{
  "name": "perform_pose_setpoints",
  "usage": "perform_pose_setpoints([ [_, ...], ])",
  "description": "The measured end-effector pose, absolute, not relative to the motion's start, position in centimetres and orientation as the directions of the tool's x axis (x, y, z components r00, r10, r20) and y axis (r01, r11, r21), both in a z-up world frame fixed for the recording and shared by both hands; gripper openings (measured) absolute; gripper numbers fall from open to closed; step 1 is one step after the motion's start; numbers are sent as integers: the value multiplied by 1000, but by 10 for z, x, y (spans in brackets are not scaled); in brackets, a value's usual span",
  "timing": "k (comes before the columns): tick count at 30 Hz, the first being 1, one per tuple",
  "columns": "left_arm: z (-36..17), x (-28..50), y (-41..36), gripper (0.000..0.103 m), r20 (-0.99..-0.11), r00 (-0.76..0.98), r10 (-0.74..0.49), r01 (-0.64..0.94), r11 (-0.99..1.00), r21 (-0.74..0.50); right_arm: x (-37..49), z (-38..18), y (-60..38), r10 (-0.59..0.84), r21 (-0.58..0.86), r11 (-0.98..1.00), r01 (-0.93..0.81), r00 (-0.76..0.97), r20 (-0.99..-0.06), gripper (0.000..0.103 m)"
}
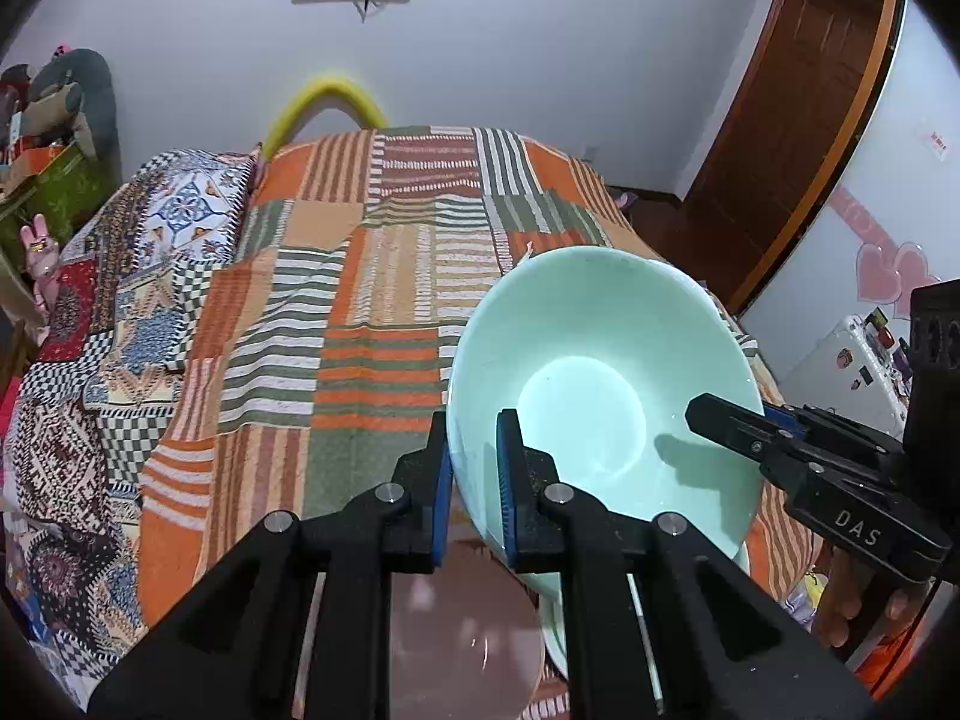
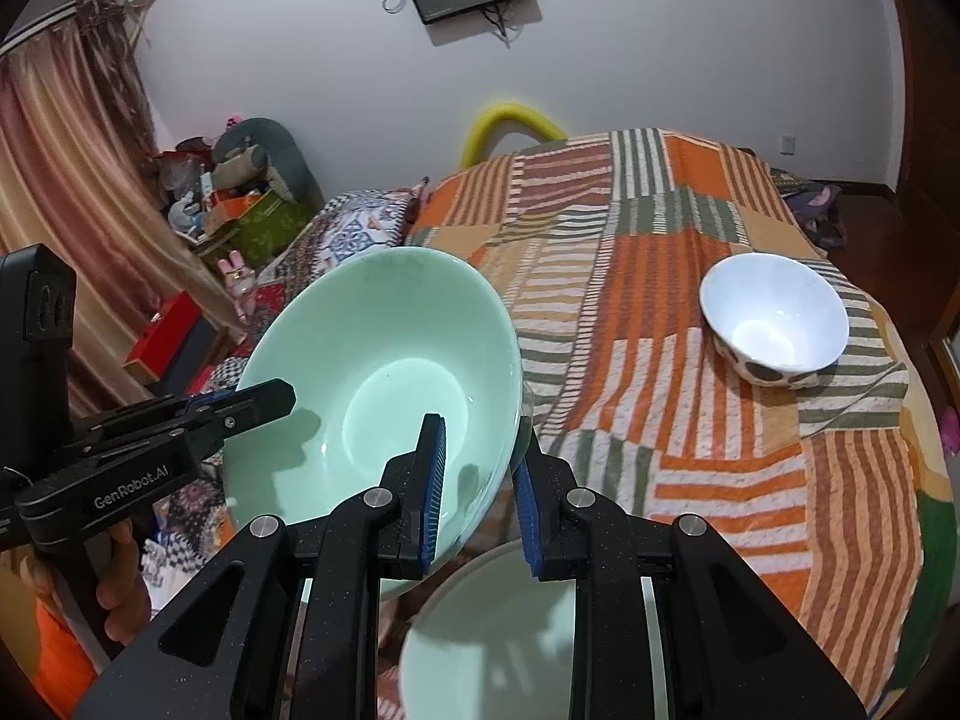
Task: Organize plates and bowls
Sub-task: 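Lift the pale green bowl with both grippers and carry it toward the pink bowl, then lower the pale green bowl into the pink bowl on the stack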
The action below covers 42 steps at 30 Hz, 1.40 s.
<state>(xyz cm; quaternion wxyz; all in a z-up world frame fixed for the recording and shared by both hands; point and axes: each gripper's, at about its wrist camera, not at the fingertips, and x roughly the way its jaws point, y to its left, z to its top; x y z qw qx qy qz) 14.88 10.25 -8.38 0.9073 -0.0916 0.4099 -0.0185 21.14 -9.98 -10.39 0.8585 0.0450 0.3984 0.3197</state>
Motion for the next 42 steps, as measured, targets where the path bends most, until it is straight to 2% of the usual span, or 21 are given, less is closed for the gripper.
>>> perform_pose_setpoints([
  [9, -70, 98, 114, 11, -705, 706, -71, -70, 983, -169, 182, -103, -88, 623, 342, 756, -558, 454, -637, 21],
  [18, -76, 69, 129, 11, -714, 698, -46, -111, 979, -172, 161, -110, -72, 655, 361, 720, -592, 409, -635, 21],
  [42, -154, 42, 157, 11, -792, 607, -67, -202, 951, -235, 137, -158, -40, 612, 361, 724, -588, 307, -729, 21],
])
